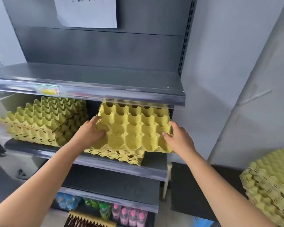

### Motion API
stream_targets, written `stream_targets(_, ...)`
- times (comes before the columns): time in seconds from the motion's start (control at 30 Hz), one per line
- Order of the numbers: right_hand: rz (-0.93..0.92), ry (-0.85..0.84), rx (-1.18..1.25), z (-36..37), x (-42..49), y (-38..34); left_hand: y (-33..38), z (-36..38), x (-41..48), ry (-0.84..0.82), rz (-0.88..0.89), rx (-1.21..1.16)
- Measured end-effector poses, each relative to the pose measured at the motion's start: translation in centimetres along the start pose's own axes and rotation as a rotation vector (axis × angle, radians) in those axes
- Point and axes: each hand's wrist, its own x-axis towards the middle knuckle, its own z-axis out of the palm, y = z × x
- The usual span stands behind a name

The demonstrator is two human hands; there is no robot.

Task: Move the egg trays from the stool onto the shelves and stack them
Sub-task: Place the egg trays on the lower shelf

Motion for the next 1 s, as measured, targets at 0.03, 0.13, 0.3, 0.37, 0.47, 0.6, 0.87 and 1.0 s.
stream_targets(0.03,0.007,-0.001,-0.005,0.7,0.4,-0.9,-0.8,-0.3,0.9,-0.002,0.007,0.008)
stream_targets(0.13,0.03,-0.002,-0.041,2.8,1.6,-3.2,-3.2,-1.0,3.4,-0.024,0.05,0.05)
stream_targets(0.3,0.017,-0.017,-0.101,4.7,3.4,-5.8,-6.2,-1.4,6.8,-0.049,0.084,0.083)
stream_targets(0.37,0.008,-0.034,-0.13,5.0,4.1,-6.5,-6.9,-1.4,7.9,-0.058,0.096,0.096)
stream_targets(0.47,0.0,-0.057,-0.156,5.6,5.1,-7.4,-8.0,-1.4,9.4,-0.07,0.122,0.089)
stream_targets(0.6,0.007,-0.102,-0.198,6.5,6.1,-7.7,-8.6,-0.9,10.9,-0.08,0.134,0.102)
stream_targets(0.87,0.009,-0.261,-0.269,8.6,6.5,-7.4,-11.1,1.5,12.1,-0.261,0.107,0.172)
stream_targets(1.0,-0.016,-0.264,-0.256,9.2,6.2,-7.9,-11.8,1.5,12.5,-0.249,0.103,0.174)
